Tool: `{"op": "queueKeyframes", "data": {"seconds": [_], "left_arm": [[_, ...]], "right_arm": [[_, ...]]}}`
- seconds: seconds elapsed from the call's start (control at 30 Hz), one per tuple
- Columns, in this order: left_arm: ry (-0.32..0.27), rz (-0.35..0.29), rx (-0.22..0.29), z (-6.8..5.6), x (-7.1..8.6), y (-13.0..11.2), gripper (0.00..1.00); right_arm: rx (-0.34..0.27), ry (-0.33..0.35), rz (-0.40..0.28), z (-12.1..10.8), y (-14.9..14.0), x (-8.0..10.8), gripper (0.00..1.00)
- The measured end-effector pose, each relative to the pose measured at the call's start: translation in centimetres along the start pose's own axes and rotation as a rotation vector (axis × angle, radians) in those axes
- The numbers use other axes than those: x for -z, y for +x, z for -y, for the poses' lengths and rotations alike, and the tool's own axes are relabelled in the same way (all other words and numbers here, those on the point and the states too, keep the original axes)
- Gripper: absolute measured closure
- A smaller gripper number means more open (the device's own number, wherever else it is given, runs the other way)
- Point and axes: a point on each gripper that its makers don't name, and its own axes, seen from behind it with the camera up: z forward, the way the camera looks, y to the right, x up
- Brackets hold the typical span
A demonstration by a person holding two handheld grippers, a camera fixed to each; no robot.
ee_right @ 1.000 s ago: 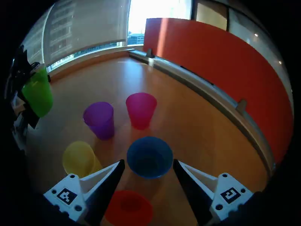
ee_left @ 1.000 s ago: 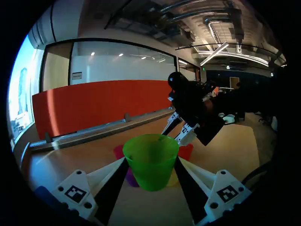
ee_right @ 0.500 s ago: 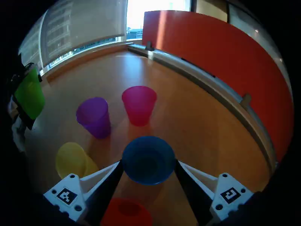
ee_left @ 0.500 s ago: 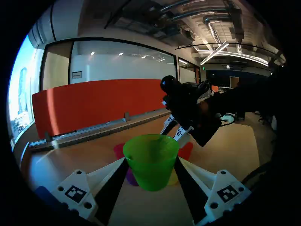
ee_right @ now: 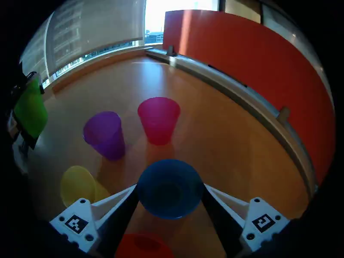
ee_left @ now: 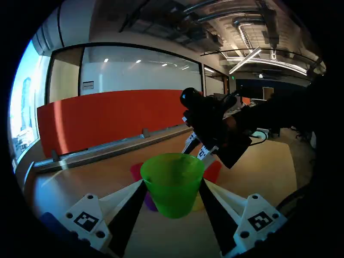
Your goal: Pour water
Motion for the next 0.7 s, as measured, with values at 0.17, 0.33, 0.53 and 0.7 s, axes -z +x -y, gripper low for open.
{"op": "queueKeyframes", "data": {"seconds": [0.17,0.33,0.53,0.7], "left_arm": [[0.0,-0.002,0.002,0.07,0.04,-0.01,0.17],[0.002,-0.001,0.002,0.2,-0.01,-0.15,0.17],[0.004,0.002,0.005,0.34,-0.15,-0.37,0.17],[0.004,0.002,0.003,0.29,-0.2,-0.28,0.17]], "right_arm": [[0.002,0.002,0.008,0.03,-0.23,-0.12,0.04],[-0.001,0.01,0.002,0.09,-0.3,-0.09,0.08],[-0.002,0.019,-0.005,0.33,-0.35,-0.01,0.08],[0.0,0.023,-0.021,0.71,-0.22,-0.01,0.08]]}}
